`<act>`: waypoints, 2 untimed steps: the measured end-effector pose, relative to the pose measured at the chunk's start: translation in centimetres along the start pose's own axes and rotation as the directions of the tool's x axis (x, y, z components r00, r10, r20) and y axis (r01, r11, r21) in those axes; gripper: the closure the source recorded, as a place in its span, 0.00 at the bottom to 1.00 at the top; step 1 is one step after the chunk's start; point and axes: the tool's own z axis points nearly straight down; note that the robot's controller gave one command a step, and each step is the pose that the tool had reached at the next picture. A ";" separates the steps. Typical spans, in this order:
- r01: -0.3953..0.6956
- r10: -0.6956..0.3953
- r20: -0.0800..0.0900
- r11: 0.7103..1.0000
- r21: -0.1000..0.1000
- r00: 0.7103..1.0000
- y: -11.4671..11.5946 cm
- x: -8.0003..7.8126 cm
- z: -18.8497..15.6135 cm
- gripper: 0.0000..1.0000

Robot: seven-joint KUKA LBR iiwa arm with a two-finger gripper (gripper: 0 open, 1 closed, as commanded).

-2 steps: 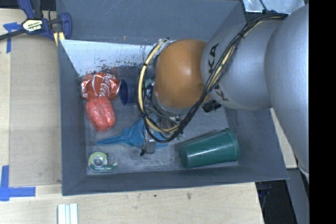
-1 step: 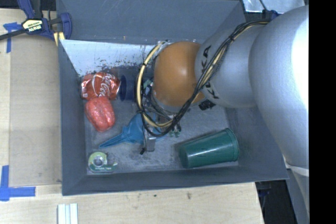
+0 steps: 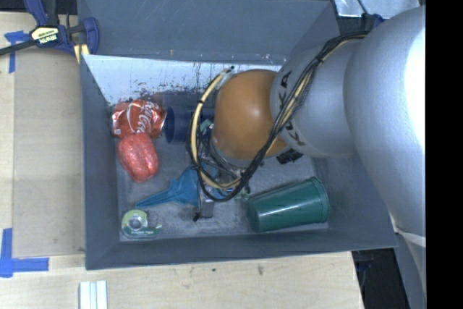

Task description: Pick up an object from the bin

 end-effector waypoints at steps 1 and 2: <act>0.017 -0.017 -0.006 1.000 0.000 1.000 0.0 -0.7 0.1 0.00; 0.008 -0.008 -0.003 1.000 0.000 1.000 -0.1 -0.8 0.1 1.00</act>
Offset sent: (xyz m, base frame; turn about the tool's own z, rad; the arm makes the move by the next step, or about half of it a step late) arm 0.0000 0.0000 0.0000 0.0000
